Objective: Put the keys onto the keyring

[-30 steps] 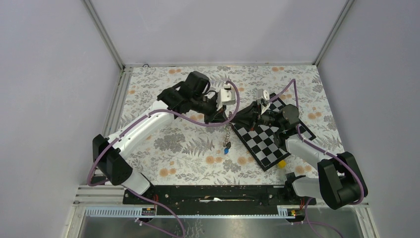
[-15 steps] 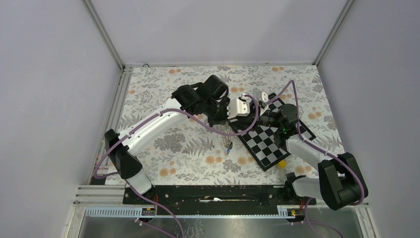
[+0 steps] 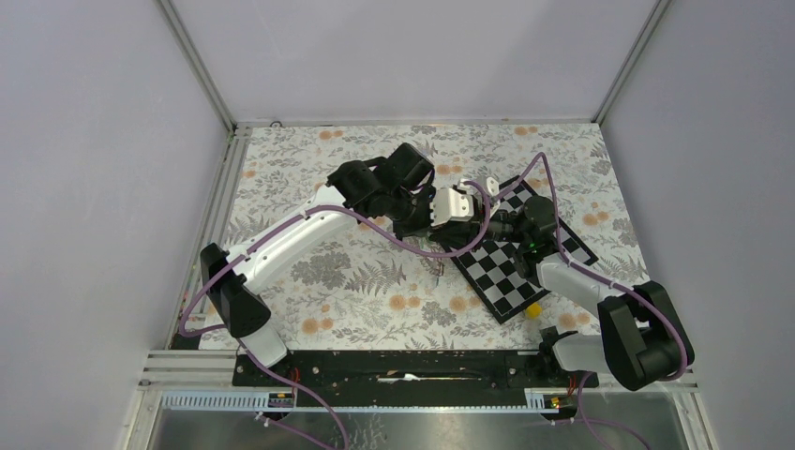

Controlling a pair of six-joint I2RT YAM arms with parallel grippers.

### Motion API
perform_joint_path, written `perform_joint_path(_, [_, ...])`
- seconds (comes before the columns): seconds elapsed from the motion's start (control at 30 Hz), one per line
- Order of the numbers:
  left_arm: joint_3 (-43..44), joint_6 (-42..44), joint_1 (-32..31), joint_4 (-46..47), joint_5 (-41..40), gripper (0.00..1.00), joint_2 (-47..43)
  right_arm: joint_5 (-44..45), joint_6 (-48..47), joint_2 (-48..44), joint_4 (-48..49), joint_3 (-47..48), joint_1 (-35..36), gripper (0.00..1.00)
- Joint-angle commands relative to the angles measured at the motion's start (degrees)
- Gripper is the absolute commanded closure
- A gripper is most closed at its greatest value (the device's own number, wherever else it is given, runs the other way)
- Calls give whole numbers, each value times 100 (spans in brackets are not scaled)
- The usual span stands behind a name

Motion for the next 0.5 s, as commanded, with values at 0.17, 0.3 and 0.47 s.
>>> perform_joint_path(0.17, [148,0,-21,282,104,100,-118,-28,39,45,287,142,82,79])
perform_joint_path(0.3, [105,-9,-20,311,98,100,-129,-28,86,53,332,131,81,78])
perform_joint_path(0.47, [76,-18,-26,347,133,100,-126,-28,184,59,425,132,81,79])
